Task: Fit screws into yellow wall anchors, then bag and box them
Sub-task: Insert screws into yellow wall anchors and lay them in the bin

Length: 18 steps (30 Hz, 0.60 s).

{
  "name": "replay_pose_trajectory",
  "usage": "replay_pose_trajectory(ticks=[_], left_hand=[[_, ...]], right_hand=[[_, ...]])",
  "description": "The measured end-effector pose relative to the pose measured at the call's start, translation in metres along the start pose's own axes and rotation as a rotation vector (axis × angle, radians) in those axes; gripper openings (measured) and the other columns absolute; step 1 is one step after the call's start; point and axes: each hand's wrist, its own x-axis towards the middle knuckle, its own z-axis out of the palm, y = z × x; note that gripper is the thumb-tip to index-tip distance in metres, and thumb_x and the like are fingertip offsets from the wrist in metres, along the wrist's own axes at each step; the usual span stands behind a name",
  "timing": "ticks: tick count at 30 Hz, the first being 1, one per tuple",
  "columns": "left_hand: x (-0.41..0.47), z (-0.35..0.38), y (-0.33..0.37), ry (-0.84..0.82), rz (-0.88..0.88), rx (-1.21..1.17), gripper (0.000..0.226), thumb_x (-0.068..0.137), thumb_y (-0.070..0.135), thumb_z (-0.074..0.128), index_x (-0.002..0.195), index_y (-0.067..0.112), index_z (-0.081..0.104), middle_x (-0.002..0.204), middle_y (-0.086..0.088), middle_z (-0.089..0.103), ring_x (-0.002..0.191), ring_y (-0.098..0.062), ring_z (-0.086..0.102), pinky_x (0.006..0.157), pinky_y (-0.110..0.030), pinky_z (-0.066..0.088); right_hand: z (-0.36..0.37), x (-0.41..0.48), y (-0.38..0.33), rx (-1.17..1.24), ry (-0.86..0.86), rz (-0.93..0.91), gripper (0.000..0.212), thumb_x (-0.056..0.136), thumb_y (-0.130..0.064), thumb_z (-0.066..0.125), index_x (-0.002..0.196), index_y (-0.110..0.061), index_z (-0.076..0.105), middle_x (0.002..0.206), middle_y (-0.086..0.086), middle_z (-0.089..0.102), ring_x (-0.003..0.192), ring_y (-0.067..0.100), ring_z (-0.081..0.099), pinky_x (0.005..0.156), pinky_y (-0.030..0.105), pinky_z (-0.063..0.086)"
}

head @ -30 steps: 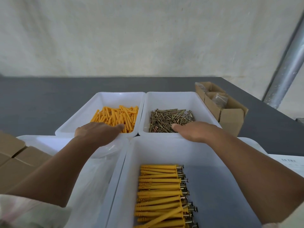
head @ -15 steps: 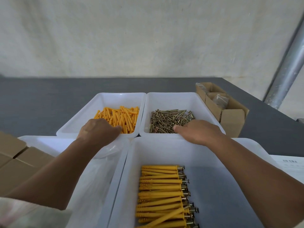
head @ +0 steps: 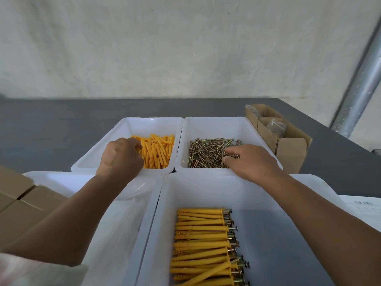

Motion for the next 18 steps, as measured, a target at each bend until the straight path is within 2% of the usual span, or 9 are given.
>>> replay_pose_trajectory(ticks=[3, 5, 7, 9, 11, 13, 15, 18], left_hand=[[-0.001, -0.004, 0.005, 0.11, 0.053, -0.07, 0.029, 0.088, 0.006, 0.052, 0.109, 0.012, 0.072, 0.1, -0.009, 0.071, 0.067, -0.022, 0.056, 0.064, -0.026, 0.044], [-0.001, -0.009, 0.01, 0.174, 0.057, -0.141, 0.023, 0.091, 0.013, 0.056, 0.107, 0.017, 0.071, 0.097, 0.0, 0.071, 0.055, -0.013, 0.056, 0.057, -0.019, 0.04], [-0.002, -0.016, 0.017, 0.207, 0.013, -0.258, 0.018, 0.091, 0.021, 0.059, 0.104, 0.025, 0.071, 0.087, 0.014, 0.066, 0.055, -0.001, 0.056, 0.051, -0.005, 0.032], [-0.003, -0.022, 0.023, 0.208, -0.028, -0.418, 0.016, 0.09, 0.026, 0.06, 0.1, 0.032, 0.071, 0.071, 0.02, 0.063, 0.058, 0.003, 0.057, 0.05, -0.003, 0.034], [-0.004, -0.025, 0.028, 0.202, -0.061, -0.582, 0.013, 0.089, 0.026, 0.062, 0.095, 0.033, 0.071, 0.061, 0.018, 0.063, 0.057, 0.0, 0.057, 0.053, -0.007, 0.04], [-0.006, -0.028, 0.032, 0.169, -0.103, -0.757, 0.008, 0.089, 0.023, 0.064, 0.089, 0.029, 0.07, 0.065, 0.012, 0.066, 0.063, -0.005, 0.06, 0.066, -0.021, 0.051], [-0.009, -0.03, 0.038, 0.059, -0.176, -0.995, 0.009, 0.092, 0.016, 0.064, 0.086, 0.021, 0.07, 0.074, 0.002, 0.069, 0.07, -0.013, 0.066, 0.07, -0.029, 0.058], [-0.016, -0.029, 0.048, -0.144, -0.264, -1.211, 0.009, 0.094, 0.011, 0.061, 0.089, 0.012, 0.069, 0.078, -0.005, 0.07, 0.073, -0.015, 0.069, 0.065, -0.029, 0.059]], right_hand=[[-0.003, 0.0, 0.0, 0.073, 0.037, 0.002, 0.041, 0.092, -0.043, 0.055, 0.133, -0.039, 0.058, 0.14, -0.004, 0.055, 0.125, 0.021, 0.051, 0.093, 0.034, 0.043], [-0.006, 0.0, 0.0, 0.16, 0.066, -0.004, 0.041, 0.093, -0.037, 0.057, 0.133, -0.036, 0.058, 0.142, -0.004, 0.054, 0.127, 0.019, 0.05, 0.096, 0.03, 0.04], [-0.01, 0.0, -0.003, 0.252, 0.105, -0.01, 0.038, 0.093, -0.031, 0.059, 0.131, -0.033, 0.061, 0.138, -0.005, 0.057, 0.125, 0.016, 0.052, 0.097, 0.026, 0.037], [-0.014, -0.001, -0.007, 0.337, 0.154, -0.001, 0.036, 0.092, -0.027, 0.061, 0.128, -0.029, 0.064, 0.131, -0.005, 0.062, 0.117, 0.017, 0.058, 0.102, 0.027, 0.04], [-0.018, -0.001, -0.012, 0.427, 0.206, 0.013, 0.033, 0.09, -0.025, 0.062, 0.124, -0.027, 0.065, 0.12, -0.006, 0.064, 0.104, 0.019, 0.064, 0.099, 0.038, 0.048], [-0.02, -0.001, -0.015, 0.52, 0.252, 0.023, 0.029, 0.089, -0.023, 0.063, 0.118, -0.028, 0.065, 0.113, -0.007, 0.063, 0.096, 0.021, 0.067, 0.094, 0.043, 0.052], [-0.022, 0.0, -0.018, 0.628, 0.287, 0.036, 0.024, 0.088, -0.019, 0.064, 0.109, -0.029, 0.063, 0.105, -0.006, 0.063, 0.086, 0.021, 0.071, 0.091, 0.043, 0.054], [-0.022, 0.001, -0.022, 0.732, 0.332, 0.044, 0.02, 0.087, -0.011, 0.064, 0.096, -0.028, 0.059, 0.092, -0.006, 0.063, 0.067, 0.015, 0.071, 0.078, 0.038, 0.058]])
